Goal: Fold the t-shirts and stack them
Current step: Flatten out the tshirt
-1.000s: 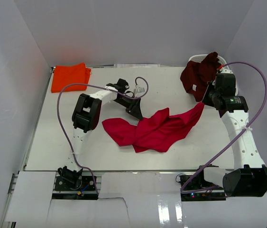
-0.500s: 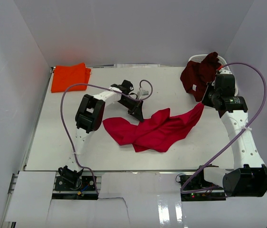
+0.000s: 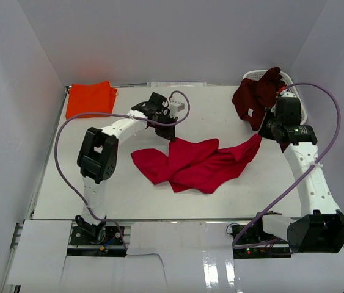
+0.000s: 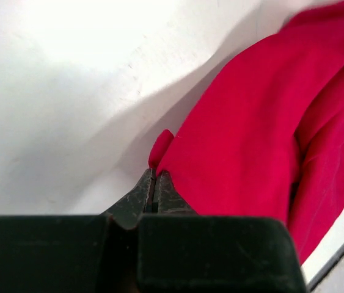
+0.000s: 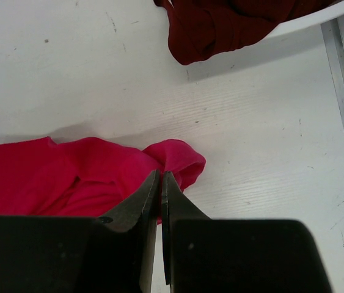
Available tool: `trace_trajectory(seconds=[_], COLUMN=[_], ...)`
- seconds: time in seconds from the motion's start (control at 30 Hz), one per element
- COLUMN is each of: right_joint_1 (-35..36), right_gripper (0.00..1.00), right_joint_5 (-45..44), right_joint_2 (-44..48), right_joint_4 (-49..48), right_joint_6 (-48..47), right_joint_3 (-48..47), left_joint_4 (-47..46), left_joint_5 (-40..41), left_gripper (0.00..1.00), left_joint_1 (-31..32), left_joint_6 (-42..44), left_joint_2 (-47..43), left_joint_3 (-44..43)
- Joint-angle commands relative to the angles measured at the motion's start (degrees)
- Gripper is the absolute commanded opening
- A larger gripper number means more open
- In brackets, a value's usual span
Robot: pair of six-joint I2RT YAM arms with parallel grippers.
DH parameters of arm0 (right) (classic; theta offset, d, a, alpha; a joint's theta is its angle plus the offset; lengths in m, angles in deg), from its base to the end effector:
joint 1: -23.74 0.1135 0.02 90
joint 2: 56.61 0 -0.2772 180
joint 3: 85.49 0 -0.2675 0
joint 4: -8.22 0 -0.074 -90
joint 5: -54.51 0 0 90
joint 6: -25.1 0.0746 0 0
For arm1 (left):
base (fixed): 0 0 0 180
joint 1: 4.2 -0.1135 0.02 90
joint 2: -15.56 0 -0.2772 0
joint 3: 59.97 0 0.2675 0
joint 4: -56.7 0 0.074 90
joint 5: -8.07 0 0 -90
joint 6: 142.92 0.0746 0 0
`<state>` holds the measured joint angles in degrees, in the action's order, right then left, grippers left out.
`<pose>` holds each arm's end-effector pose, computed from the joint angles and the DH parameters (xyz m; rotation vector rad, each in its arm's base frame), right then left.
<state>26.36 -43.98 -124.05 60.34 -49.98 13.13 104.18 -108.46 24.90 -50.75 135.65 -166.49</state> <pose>0.2896 0.0022 0.3426 0.3184 2.2057 0.0016 0.4094 -0.2660 0.1674 0.8715 2.5142 -0.7686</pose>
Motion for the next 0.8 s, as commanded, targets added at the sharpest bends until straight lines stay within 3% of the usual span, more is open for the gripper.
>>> trace_trajectory(seconds=[0.0, 0.37, 0.5, 0.53, 0.77], right_joint_1=[-0.33, -0.33, -0.33, -0.33, -0.33], right_gripper=[0.08, 0.08, 0.08, 0.08, 0.08], right_joint_5=[0.41, 1.02, 1.11, 1.02, 1.28], right_joint_2=[0.99, 0.56, 0.47, 0.38, 0.64], right_joint_4=[-2.15, -2.33, -2.24, -2.16, -1.89], right_joint_6=[0.02, -0.06, -0.06, -0.06, -0.06], right_joint_3=[0.13, 0.83, 0.66, 0.66, 0.66], left_joint_4=[-5.34, -3.15, 0.87, 2.03, 4.94], left_joint_5=[8.67, 24.93, 36.77, 44.20, 57.27], left_gripper=[0.00, 0.00, 0.00, 0.00, 0.00], left_joint_1=[0.51, 9.03, 16.41, 19.82, 26.79], left_joint_6=[-3.39, -8.23, -11.22, -12.27, -23.61], left_joint_2=[-7.41, -15.41, -15.16, -14.72, -14.71], left_joint_3=[0.83, 2.59, 3.12, 2.86, 8.48])
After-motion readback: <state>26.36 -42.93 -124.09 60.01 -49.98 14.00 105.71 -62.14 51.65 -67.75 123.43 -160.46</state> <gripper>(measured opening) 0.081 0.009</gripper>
